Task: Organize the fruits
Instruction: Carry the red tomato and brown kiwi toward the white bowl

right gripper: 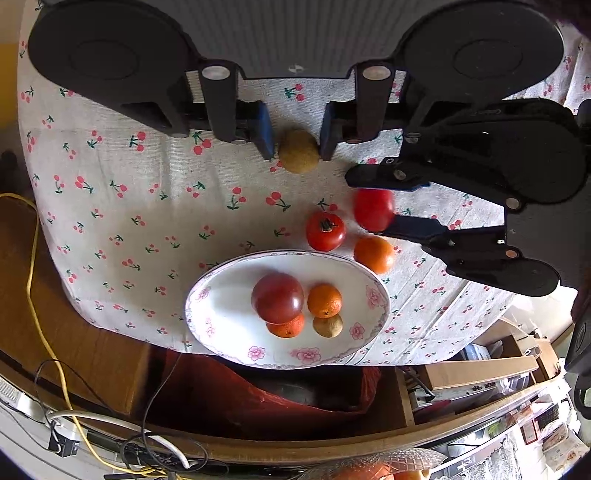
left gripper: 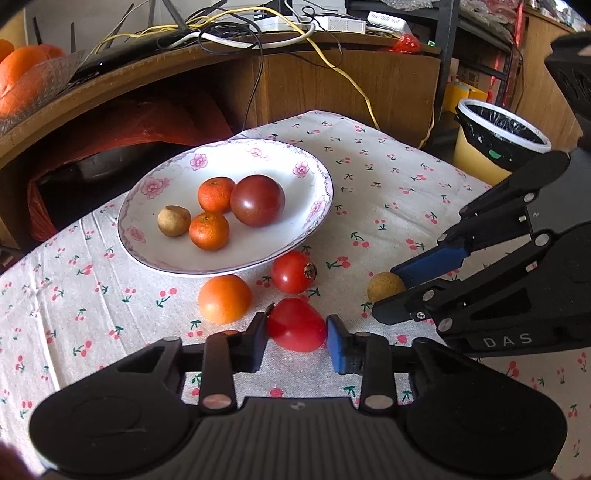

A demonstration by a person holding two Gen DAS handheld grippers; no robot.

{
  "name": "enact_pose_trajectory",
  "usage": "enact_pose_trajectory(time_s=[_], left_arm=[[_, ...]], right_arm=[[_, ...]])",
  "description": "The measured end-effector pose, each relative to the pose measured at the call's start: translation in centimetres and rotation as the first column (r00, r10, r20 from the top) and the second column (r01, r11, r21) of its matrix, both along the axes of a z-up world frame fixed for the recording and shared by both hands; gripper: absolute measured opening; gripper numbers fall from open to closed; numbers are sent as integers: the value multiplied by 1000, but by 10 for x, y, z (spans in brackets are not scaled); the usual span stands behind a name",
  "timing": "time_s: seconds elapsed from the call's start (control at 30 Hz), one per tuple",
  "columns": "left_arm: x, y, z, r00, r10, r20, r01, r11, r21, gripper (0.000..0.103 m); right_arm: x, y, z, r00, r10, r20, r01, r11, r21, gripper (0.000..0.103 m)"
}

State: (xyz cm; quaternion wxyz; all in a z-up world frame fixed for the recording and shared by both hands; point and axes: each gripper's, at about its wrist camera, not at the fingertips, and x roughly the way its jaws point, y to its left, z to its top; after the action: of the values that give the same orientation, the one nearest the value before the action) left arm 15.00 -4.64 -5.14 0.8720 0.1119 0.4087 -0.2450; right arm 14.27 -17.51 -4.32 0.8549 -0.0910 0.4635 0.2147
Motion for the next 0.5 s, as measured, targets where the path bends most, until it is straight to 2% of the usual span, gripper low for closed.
enact_pose_trajectory(time_s=[0.23, 0.5], left_arm=[[-2, 3, 8, 1000, -6, -9, 5, 1000, -21, 41], [4, 11, 29, 999, 22, 39, -20, 998, -55, 41]], right_arm=[[0, 1, 6, 1000, -1, 10, 1, 1000, 20, 18], [3, 1, 25, 998, -28, 62, 23, 997, 72, 19]])
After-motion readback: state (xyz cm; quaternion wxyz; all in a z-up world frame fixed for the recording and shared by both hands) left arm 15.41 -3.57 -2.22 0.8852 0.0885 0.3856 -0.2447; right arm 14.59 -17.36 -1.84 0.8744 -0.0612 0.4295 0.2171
